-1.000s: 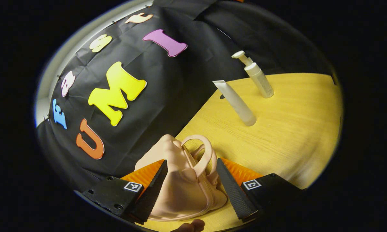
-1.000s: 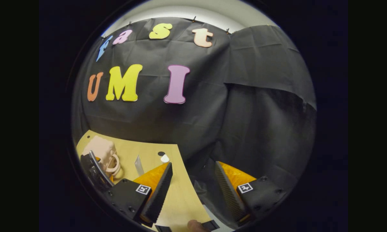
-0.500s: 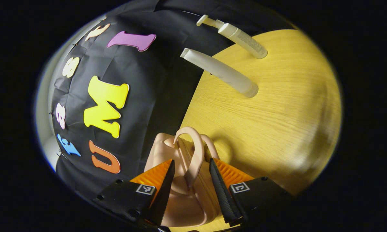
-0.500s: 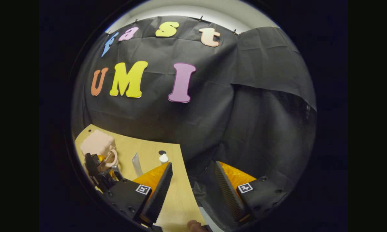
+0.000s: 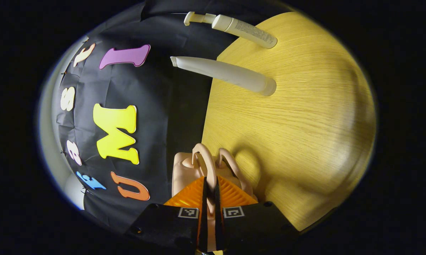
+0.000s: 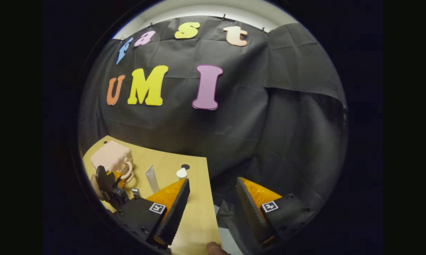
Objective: First open the suitcase, pack the skin care products into it, and then close the suitcase.
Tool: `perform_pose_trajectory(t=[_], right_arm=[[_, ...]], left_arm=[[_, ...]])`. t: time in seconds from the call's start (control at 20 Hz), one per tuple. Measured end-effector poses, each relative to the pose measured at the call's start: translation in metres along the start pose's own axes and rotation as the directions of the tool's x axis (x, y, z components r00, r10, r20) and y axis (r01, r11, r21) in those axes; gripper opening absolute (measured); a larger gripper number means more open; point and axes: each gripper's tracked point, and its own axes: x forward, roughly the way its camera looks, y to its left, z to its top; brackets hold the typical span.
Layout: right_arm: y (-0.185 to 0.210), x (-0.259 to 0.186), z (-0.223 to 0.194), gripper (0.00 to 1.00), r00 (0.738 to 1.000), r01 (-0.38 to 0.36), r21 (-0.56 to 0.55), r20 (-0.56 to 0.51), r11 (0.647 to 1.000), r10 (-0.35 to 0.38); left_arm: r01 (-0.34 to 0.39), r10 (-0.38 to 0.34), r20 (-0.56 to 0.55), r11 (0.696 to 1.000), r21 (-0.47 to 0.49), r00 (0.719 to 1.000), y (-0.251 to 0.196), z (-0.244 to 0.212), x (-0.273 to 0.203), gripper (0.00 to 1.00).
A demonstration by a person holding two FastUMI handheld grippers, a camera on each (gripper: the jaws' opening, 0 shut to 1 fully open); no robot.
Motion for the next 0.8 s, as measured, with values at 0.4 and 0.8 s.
perform_pose_trajectory(t=[0.4, 0.8], right_arm=[[0.015, -0.003, -0.001, 0.79, 0.998, -0.033, -0.033, 0.046, 0.999, 0.034], [0.072, -0.009, 0.029, 0.78, 0.998, 0.004, 0.014, 0.059, 1.0, -0.005]], left_arm=[[-0.016, 0.013, -0.023, 0.995, -0.101, 1.0, 0.029, -0.009, -0.013, 0.03], [-0.072, 0.086, 0.046, 0.962, -0.262, 0.995, 0.109, -0.028, -0.033, 0.03]])
